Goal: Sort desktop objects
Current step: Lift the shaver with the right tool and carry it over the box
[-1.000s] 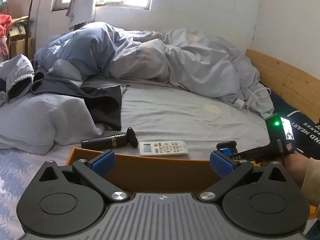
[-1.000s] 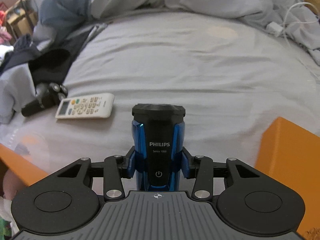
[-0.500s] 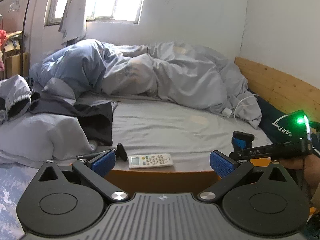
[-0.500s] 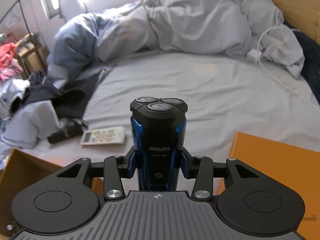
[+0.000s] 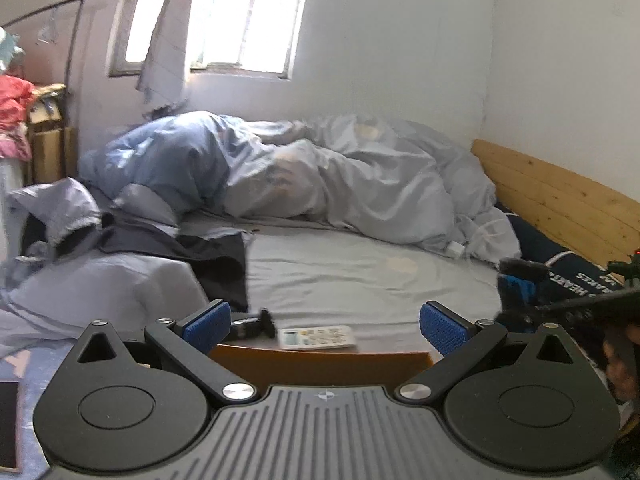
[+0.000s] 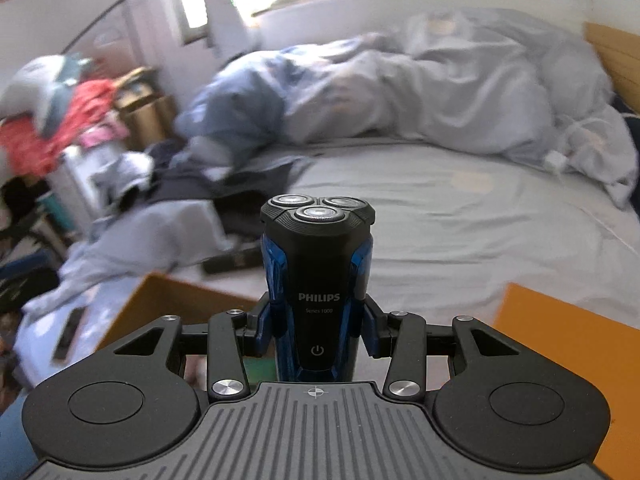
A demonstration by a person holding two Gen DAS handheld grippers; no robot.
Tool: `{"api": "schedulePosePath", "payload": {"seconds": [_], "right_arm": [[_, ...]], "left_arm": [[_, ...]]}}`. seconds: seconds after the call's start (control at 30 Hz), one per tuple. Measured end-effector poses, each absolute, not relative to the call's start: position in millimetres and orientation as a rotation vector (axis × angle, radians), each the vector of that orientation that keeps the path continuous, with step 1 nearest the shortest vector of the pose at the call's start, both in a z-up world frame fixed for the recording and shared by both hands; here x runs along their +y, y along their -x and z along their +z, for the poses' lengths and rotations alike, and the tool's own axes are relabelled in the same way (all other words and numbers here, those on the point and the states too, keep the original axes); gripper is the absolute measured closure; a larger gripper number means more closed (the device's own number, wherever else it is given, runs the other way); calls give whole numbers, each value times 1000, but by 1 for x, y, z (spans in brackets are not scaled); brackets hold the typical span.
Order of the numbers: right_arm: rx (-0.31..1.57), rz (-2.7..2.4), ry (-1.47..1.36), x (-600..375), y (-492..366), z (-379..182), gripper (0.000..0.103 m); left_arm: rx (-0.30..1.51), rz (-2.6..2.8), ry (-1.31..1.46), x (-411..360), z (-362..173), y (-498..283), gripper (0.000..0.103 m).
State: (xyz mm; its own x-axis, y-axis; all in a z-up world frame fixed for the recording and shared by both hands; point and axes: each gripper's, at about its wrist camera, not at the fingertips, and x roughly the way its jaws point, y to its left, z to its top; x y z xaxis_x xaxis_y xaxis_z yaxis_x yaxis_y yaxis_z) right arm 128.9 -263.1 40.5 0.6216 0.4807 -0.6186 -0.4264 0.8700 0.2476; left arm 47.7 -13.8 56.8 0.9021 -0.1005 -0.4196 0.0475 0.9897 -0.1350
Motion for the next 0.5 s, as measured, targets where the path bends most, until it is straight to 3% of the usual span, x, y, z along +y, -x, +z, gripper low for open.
{"api": "schedulePosePath", "payload": {"seconds": [0.5], "right_arm": [[869, 663, 74, -192, -77, 14, 57]], "left_arm": [[433, 20, 147, 26, 74, -3, 0]]}}
